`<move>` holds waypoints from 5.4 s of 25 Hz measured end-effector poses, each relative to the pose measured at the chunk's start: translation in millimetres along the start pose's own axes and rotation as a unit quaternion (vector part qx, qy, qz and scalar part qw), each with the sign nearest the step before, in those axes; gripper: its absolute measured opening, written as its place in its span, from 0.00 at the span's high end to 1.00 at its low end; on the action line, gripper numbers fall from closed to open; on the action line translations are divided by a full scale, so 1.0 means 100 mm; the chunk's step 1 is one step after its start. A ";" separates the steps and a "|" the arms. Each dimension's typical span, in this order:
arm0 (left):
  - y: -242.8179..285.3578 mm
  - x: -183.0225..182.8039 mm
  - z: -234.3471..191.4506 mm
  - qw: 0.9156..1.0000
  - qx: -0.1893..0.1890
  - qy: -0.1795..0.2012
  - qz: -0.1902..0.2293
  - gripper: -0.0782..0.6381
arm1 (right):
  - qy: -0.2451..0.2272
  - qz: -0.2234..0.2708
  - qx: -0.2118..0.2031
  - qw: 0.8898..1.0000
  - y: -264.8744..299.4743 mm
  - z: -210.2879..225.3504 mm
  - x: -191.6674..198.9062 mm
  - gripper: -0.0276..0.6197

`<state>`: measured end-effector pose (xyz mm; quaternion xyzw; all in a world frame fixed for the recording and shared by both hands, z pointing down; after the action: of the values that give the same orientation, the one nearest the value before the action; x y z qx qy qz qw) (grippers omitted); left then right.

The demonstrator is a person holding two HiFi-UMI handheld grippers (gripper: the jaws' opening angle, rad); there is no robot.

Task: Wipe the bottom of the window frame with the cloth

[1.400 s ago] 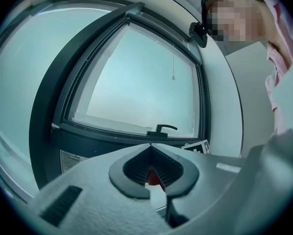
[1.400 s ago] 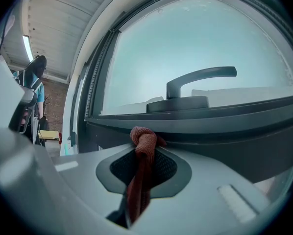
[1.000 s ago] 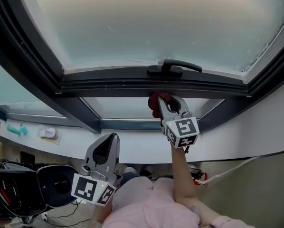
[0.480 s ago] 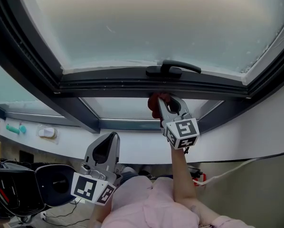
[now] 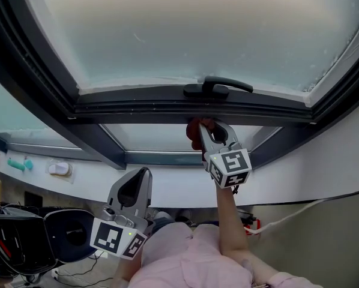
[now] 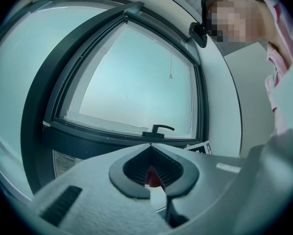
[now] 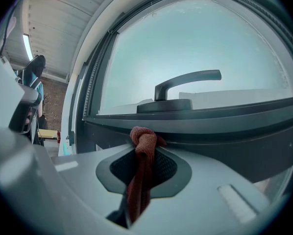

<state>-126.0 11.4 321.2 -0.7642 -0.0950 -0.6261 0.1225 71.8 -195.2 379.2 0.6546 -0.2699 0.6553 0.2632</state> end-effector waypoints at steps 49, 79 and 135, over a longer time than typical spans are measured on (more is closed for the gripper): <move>0.17 0.05 0.02 0.999 0.047 -0.016 -0.001 0.89 | -0.058 0.171 0.195 0.964 -1.02 0.50 -0.94 0.87; -0.28 -0.22 -0.81 0.999 0.041 -0.012 -0.002 0.89 | -0.109 -0.098 0.223 0.964 0.04 0.43 -0.95 0.86; 0.59 0.16 0.58 0.999 0.026 -0.018 -0.007 0.89 | -0.240 -0.136 0.070 0.959 -0.29 1.12 -1.05 0.86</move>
<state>-51.2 -27.1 322.5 -0.7710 -0.1187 -0.6107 0.1358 173.0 -251.9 274.4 0.8400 -0.1869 0.4539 0.2311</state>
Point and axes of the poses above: the fingertips, and each gripper's own axes: y forward along the fingers, z to its right, x out of its underside, the point moved 10 cm from there along -y, backward along the fingers, and after that the axes turned 4 degrees about z, right-handed, at the moved point
